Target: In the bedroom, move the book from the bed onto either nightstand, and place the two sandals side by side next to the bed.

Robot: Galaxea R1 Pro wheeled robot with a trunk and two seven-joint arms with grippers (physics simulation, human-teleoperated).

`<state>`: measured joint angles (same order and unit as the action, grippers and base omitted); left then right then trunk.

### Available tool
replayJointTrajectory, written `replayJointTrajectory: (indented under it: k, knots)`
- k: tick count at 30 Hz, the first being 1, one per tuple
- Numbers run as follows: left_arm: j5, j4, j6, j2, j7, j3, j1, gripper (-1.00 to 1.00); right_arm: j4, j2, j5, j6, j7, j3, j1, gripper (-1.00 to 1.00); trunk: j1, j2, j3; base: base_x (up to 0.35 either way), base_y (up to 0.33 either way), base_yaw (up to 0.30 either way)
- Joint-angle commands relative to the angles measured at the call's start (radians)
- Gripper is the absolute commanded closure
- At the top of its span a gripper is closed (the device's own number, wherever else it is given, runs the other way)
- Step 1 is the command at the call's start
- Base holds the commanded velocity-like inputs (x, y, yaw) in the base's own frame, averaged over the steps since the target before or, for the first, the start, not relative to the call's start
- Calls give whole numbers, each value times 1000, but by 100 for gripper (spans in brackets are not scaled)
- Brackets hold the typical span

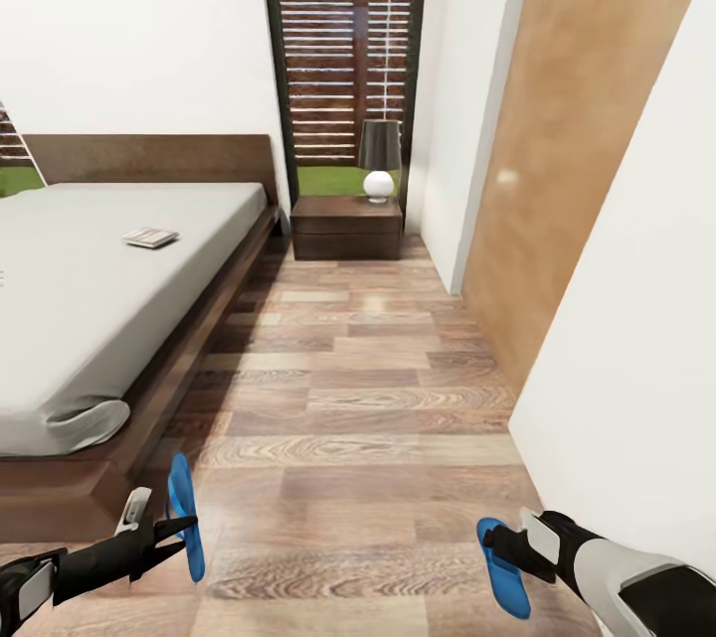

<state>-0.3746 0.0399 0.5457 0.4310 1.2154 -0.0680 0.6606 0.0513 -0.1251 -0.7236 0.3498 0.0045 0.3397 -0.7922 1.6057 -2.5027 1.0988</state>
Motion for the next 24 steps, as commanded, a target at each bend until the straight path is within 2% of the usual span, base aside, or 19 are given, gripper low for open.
replayJointTrajectory:
  k: [1, 9, 24]
  knots:
    - [5, 0, 10, 0, 3, -7, 1, 100, 1, 0, -11, 3, 0, 8, -1, 100, 0, 0, 1, 217, 0, 88]
    - [5, 0, 10, 0, 3, -7, 0, 100, 1, 0, -11, 3, 0, 8, -1, 100, 0, 0, 1, 217, 0, 67]
    - [5, 0, 10, 0, 3, -7, 0, 100, 1, 1, -11, 3, 0, 8, -1, 100, 0, 0, 1, 217, -41, 6]
